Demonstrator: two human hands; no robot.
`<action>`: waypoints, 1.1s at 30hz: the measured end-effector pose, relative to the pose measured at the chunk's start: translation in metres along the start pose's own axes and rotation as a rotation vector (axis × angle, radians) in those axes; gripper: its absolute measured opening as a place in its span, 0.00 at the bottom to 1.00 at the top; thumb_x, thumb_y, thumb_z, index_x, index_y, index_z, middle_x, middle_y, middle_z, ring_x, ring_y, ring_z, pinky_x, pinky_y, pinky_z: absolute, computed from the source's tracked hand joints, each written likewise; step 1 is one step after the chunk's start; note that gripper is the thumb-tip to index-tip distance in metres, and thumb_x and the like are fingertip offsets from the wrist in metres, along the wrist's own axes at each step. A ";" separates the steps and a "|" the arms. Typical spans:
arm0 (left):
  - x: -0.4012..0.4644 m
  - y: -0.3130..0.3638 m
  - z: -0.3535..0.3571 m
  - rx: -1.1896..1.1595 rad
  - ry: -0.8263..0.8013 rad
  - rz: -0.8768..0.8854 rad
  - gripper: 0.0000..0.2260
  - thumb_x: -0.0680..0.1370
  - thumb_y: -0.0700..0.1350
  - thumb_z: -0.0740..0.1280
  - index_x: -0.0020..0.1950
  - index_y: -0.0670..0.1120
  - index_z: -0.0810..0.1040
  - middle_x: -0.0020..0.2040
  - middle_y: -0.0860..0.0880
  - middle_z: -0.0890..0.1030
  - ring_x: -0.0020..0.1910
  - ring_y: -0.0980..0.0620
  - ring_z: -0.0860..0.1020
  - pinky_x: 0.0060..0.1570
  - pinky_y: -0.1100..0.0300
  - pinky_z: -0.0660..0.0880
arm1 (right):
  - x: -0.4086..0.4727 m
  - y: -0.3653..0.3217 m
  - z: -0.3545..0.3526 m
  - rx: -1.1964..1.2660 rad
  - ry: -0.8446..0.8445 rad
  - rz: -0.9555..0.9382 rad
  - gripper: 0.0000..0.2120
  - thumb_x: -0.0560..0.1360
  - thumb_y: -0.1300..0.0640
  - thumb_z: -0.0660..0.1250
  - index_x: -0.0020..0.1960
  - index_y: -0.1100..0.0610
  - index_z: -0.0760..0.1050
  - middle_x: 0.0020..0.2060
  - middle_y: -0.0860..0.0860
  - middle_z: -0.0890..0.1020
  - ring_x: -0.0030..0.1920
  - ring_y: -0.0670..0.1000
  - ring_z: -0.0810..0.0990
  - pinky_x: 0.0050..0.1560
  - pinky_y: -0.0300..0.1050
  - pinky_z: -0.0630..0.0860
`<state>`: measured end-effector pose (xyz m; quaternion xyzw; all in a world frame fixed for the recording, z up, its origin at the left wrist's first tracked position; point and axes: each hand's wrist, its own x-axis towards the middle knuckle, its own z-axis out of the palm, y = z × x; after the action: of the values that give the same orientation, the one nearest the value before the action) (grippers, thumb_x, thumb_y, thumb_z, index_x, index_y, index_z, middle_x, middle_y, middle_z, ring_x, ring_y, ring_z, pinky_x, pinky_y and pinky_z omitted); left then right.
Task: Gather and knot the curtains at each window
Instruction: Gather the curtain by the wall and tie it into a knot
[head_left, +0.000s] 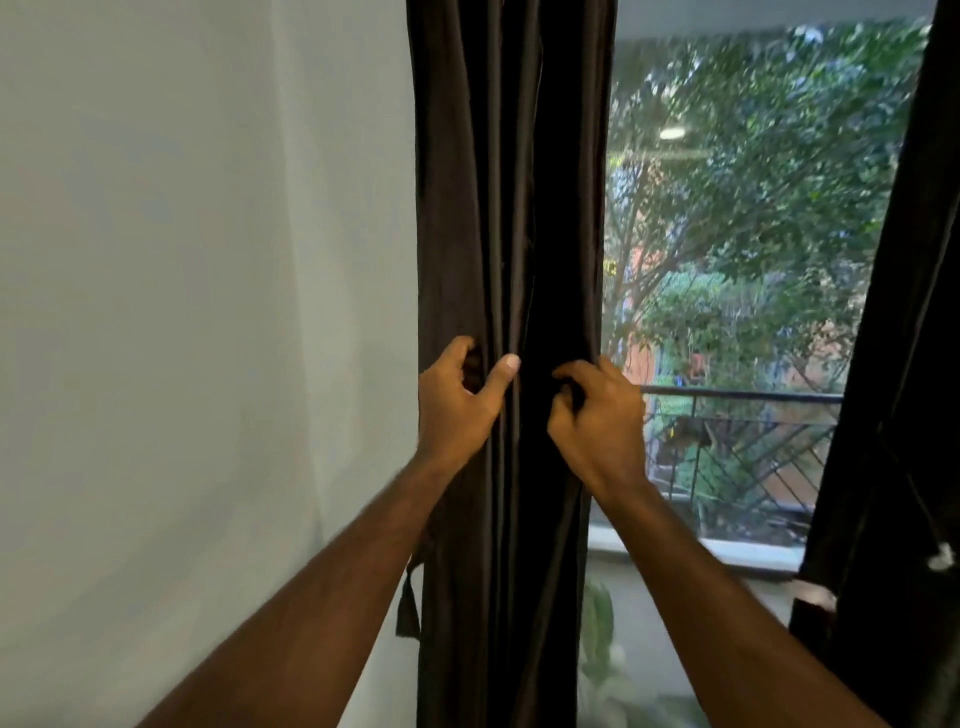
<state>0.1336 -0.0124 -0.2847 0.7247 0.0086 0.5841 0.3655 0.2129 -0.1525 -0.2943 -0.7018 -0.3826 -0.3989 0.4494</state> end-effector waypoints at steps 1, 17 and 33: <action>-0.011 -0.006 -0.001 -0.037 0.006 -0.015 0.14 0.79 0.54 0.69 0.47 0.44 0.77 0.34 0.50 0.76 0.33 0.57 0.74 0.34 0.59 0.73 | -0.012 0.003 0.001 0.021 0.011 0.031 0.15 0.72 0.62 0.64 0.56 0.58 0.82 0.48 0.55 0.81 0.44 0.56 0.81 0.42 0.40 0.71; -0.179 -0.088 -0.027 0.097 -0.039 -0.376 0.10 0.78 0.43 0.73 0.38 0.50 0.77 0.33 0.52 0.78 0.32 0.52 0.76 0.36 0.49 0.80 | -0.169 -0.027 0.037 -0.194 -0.109 -0.200 0.05 0.73 0.61 0.72 0.48 0.55 0.81 0.45 0.51 0.82 0.44 0.55 0.77 0.43 0.48 0.67; -0.209 -0.086 -0.042 0.085 0.116 -0.336 0.03 0.77 0.44 0.72 0.45 0.46 0.83 0.36 0.55 0.82 0.35 0.55 0.80 0.37 0.55 0.79 | -0.196 -0.035 0.068 -0.063 -0.111 0.130 0.15 0.75 0.51 0.73 0.59 0.54 0.74 0.49 0.49 0.82 0.49 0.54 0.80 0.46 0.51 0.71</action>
<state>0.0671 -0.0192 -0.5050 0.6931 0.1752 0.5546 0.4258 0.1204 -0.1133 -0.4789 -0.7599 -0.3480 -0.3412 0.4301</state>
